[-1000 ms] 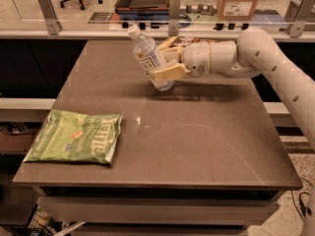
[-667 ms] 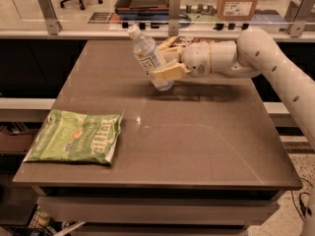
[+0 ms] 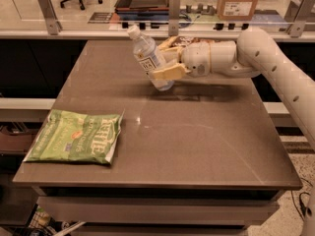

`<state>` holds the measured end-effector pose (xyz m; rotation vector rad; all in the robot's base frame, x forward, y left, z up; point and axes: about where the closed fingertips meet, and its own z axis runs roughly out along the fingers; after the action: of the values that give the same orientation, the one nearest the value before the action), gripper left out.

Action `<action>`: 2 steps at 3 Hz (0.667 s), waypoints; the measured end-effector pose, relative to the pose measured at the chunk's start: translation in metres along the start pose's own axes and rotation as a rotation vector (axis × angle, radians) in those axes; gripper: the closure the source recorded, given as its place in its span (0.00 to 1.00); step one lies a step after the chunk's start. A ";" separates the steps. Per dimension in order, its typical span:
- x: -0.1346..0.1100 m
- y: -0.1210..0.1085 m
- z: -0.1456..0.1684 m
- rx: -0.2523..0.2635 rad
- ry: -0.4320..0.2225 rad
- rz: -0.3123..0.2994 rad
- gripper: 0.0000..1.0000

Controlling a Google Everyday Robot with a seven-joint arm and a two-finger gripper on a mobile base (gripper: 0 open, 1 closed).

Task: Place blue plastic bottle upright

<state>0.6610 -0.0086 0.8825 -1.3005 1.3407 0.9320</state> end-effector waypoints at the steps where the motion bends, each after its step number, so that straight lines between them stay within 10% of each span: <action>1: 0.000 0.000 0.000 0.000 0.000 0.000 1.00; 2: -0.003 0.002 -0.001 0.003 -0.003 0.000 1.00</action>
Offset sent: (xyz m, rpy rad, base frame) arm -0.0776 -0.0220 0.0735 0.0885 -0.0345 -0.0925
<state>0.6581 -0.0091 0.8851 -1.2960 1.3393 0.9309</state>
